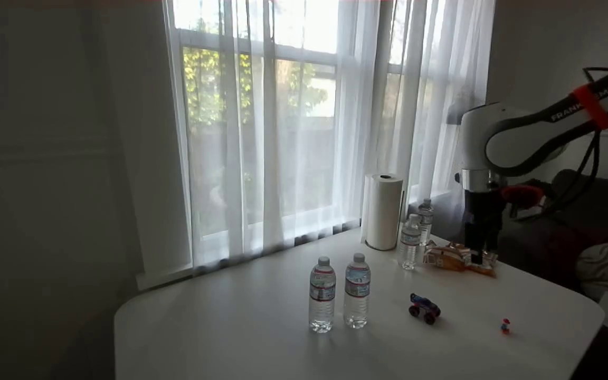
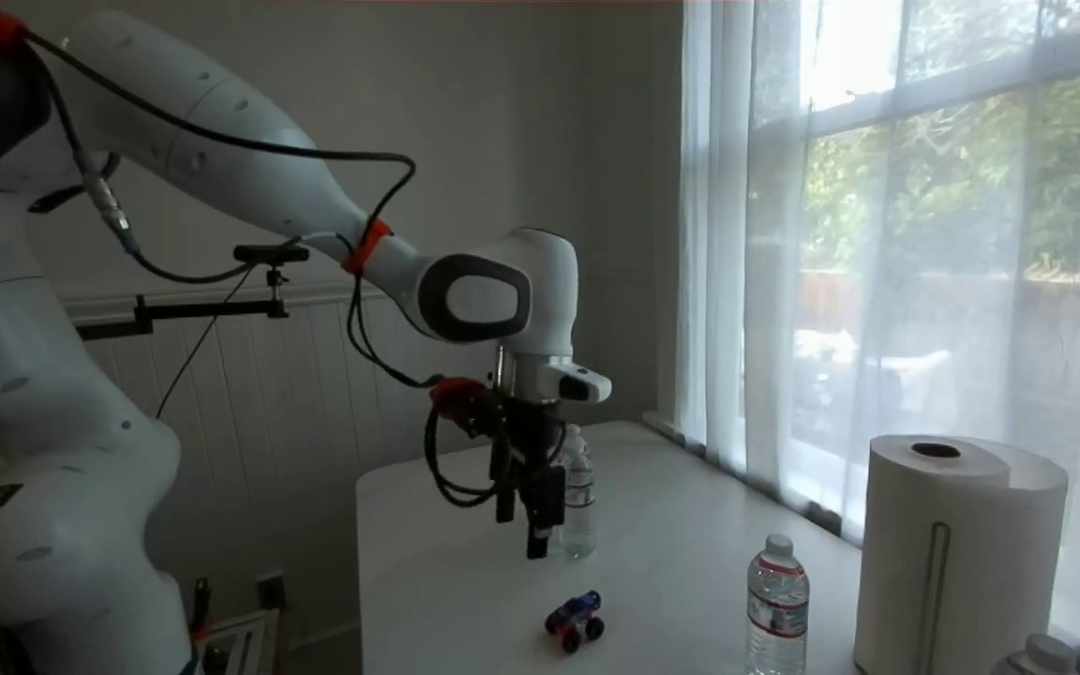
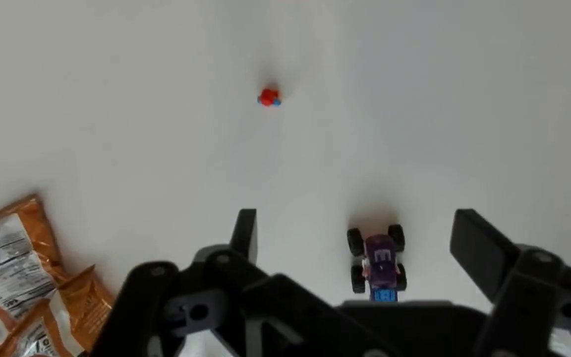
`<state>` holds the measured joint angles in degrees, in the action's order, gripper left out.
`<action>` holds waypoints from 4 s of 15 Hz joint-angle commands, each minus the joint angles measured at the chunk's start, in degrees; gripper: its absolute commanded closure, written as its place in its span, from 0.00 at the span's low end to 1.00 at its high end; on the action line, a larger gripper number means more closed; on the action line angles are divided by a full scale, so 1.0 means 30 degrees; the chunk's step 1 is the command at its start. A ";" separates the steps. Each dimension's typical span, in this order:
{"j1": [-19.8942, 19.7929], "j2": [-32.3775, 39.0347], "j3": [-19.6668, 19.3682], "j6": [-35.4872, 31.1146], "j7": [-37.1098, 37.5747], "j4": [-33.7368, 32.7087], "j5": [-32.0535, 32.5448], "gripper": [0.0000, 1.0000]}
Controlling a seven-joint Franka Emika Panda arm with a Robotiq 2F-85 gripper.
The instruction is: Put the toy man on the toy car
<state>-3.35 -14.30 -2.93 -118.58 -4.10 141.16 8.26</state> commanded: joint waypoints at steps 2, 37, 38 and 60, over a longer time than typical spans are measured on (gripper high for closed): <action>-0.0472 0.0651 -0.0988 0.0031 -0.2323 0.1311 0.0279 0.00; -0.1751 0.4781 -0.2298 -1.0159 -0.2429 0.5168 -0.0033 0.31; -0.1753 0.4784 -0.2299 -1.0161 -0.2392 0.5145 0.0020 0.38; -0.1842 0.5083 -0.2384 -1.0108 -0.1769 0.4879 0.1057 0.97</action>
<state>-8.22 0.13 -10.11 -149.23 -10.80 156.55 9.21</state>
